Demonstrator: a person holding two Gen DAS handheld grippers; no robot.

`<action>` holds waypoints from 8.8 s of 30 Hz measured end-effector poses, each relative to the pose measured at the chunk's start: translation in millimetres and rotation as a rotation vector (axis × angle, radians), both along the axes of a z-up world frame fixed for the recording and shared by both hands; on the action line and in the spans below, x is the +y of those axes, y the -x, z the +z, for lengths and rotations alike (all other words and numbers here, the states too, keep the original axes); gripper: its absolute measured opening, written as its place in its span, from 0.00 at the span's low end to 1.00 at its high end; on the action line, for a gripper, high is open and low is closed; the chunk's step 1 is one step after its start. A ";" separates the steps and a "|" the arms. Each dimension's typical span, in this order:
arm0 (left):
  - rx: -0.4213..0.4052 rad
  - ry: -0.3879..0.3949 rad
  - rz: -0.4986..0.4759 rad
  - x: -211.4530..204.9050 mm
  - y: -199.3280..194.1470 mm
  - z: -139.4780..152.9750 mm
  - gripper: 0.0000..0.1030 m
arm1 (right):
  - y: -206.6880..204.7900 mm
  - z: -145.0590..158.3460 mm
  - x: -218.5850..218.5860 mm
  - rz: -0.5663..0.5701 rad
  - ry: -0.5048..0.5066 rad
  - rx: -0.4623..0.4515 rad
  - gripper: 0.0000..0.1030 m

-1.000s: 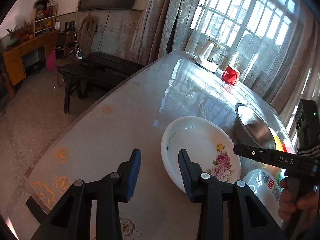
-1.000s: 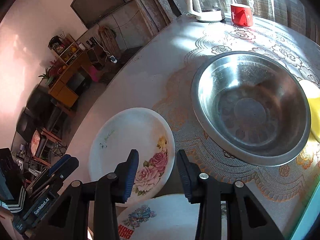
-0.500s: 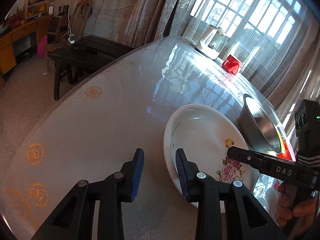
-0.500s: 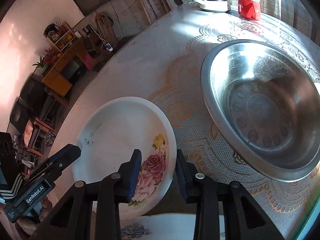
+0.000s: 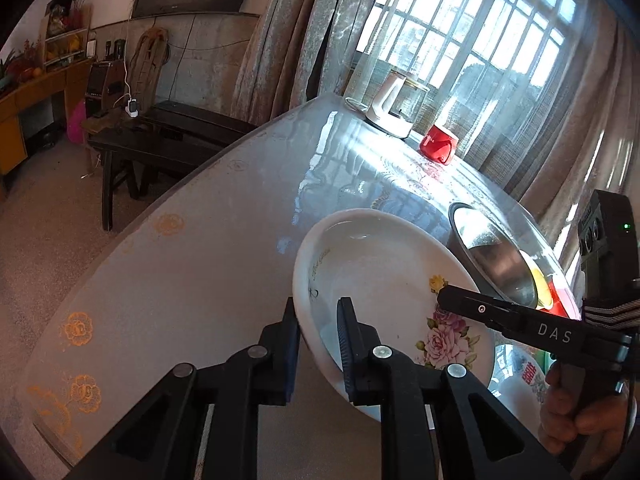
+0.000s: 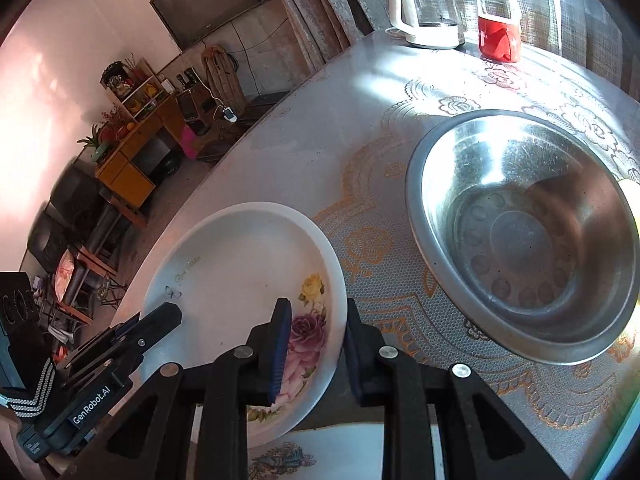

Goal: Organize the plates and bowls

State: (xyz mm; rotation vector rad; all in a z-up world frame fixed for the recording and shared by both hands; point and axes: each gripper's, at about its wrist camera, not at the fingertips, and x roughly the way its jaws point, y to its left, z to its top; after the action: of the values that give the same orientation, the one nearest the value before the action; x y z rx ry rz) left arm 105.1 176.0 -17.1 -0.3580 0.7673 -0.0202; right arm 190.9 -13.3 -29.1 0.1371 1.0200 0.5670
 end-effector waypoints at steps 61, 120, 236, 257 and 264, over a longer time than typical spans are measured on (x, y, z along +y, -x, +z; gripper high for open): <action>0.063 -0.325 -0.545 -372.1 5.8 -19.0 0.18 | 161.6 -28.9 -335.2 -0.568 0.088 -0.104 0.25; -0.012 -0.257 -0.527 -324.6 48.3 7.4 0.21 | 186.1 -11.4 -338.9 -0.760 0.081 -0.142 0.36; -0.023 -0.089 -0.441 -150.8 66.0 -12.0 0.28 | 175.5 -27.4 -211.3 -0.220 -0.197 -0.148 0.17; -0.046 -0.105 -0.697 -307.1 20.8 11.6 0.28 | 185.5 -0.3 -343.6 -0.555 -0.132 -0.240 0.17; -0.024 -0.130 -0.707 -334.2 5.3 4.1 0.29 | 171.8 -12.4 -364.2 -0.610 -0.098 -0.225 0.17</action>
State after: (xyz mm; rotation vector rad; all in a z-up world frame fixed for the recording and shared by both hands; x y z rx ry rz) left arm 99.8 -158.2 -13.1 0.0506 0.8348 -0.6348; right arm 19.1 -377.5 -41.5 0.4440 0.6811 0.0707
